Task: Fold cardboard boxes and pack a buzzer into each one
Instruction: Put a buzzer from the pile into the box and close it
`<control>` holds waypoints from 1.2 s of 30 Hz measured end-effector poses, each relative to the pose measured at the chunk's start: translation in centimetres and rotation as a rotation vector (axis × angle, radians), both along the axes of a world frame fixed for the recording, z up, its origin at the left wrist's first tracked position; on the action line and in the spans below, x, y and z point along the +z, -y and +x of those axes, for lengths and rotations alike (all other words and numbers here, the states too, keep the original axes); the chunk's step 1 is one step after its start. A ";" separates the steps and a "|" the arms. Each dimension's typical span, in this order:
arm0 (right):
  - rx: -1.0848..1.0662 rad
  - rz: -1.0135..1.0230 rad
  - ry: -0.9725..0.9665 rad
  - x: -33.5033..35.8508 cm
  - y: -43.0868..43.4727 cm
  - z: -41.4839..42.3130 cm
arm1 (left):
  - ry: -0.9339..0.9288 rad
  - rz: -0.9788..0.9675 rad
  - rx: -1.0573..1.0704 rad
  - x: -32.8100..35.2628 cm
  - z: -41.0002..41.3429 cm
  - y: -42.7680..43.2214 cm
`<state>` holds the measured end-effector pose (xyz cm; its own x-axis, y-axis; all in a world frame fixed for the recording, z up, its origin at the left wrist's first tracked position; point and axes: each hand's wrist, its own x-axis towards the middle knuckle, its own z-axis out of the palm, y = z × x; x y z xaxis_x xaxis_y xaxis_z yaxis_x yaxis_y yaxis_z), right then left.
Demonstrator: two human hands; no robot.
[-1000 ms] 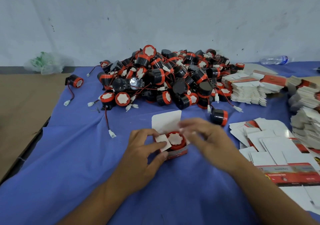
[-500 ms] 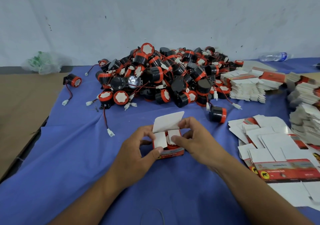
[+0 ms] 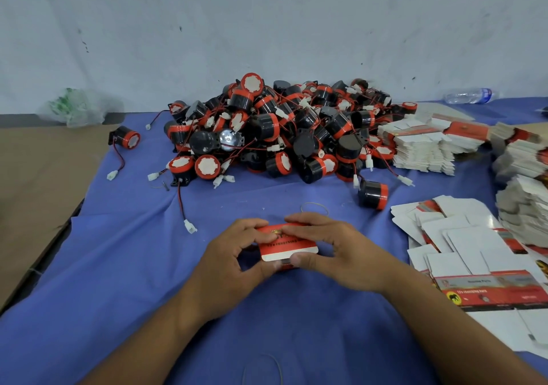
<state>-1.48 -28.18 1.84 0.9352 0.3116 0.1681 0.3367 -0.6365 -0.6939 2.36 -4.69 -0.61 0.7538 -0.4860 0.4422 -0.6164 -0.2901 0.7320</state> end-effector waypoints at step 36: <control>0.002 -0.230 0.256 0.2 -1.4 -0.8 | 0.211 0.142 -0.044 0.2 0.1 -0.5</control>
<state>-2.33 -26.79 2.05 0.8710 0.3704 0.3228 0.4830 -0.7656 -0.4249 2.48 -4.20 -0.40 0.6286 -0.5850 0.5125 -0.7657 -0.3500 0.5397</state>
